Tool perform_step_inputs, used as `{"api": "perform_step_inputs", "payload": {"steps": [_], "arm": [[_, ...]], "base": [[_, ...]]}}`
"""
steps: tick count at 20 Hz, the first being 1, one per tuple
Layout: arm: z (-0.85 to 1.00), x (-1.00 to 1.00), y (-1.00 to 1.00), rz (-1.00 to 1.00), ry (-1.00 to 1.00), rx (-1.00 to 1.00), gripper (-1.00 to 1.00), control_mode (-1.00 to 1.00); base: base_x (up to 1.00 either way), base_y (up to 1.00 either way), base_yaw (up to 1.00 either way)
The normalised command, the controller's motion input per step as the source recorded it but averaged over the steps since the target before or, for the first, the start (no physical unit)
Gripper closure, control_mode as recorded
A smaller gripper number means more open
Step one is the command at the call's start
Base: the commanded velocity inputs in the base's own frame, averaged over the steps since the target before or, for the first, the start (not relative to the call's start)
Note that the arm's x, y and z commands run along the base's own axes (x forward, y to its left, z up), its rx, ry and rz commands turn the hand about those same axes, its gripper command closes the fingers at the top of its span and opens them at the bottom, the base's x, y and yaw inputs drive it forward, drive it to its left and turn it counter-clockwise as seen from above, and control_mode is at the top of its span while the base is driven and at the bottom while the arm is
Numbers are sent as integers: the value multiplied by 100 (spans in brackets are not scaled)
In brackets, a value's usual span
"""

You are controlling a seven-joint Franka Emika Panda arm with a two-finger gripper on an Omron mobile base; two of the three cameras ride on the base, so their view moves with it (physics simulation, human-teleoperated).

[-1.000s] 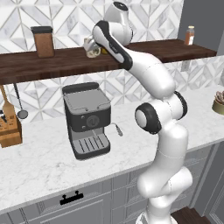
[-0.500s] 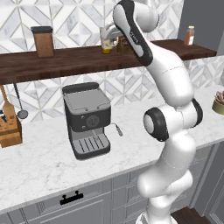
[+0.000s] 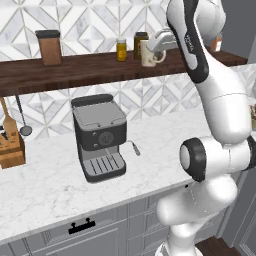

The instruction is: Gather all objects into one cabinet and sort the glasses and bowls to opposite sides.

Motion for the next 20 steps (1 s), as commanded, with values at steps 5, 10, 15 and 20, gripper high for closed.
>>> {"api": "perform_step_inputs", "payload": {"steps": [5,10,15,20], "arm": [[-100,-100,-39,0,0,0,100,-100],[-100,-100,-40,1,-7,0,100,-100],[-88,-83,-3,25,-6,-3,100,-100],[0,0,0,0,0,0,100,-100]], "base": [[0,0,0],[0,0,0],[0,0,0],[0,0,0]]}}
